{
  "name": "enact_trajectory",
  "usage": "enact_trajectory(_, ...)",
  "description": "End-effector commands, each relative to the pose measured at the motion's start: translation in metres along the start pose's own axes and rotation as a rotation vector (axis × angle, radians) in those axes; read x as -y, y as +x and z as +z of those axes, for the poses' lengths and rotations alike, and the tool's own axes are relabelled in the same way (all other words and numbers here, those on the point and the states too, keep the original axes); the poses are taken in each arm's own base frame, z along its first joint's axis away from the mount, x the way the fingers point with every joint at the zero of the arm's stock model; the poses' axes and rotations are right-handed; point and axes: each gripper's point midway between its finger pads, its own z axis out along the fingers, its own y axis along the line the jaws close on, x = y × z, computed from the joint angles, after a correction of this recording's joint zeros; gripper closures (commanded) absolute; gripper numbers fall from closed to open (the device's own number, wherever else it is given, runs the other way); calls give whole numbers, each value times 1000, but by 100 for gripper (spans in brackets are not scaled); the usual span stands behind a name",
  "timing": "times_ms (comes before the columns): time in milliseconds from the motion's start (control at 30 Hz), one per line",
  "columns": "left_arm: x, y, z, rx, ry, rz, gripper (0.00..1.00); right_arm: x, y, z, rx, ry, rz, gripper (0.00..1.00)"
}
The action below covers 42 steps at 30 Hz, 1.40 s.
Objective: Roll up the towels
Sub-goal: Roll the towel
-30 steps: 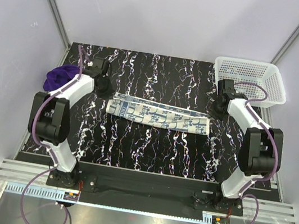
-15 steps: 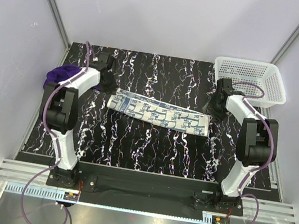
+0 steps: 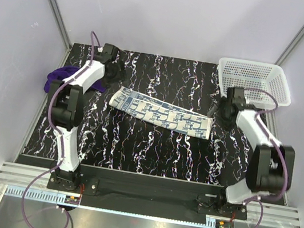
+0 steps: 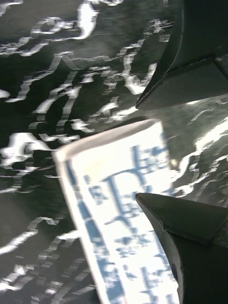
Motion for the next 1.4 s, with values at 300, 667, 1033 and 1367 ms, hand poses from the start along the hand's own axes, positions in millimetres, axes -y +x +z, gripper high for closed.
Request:
enact_trajectory(300,-17,1,-82,210,35,26,18,10,53,-27,-30,-183,-20,24)
enact_trajectory(667,1,13,-26,179,207,81,23,-13,13,-9,29,-180,-52,30)
enact_trajectory(1033,2,20,-2,128,224,80,26,-24,1,27,15,-154,-65,39)
enact_trajectory(1367,7,23,0,110,251,80,31,-15,10,46,-14,-114,-76,43)
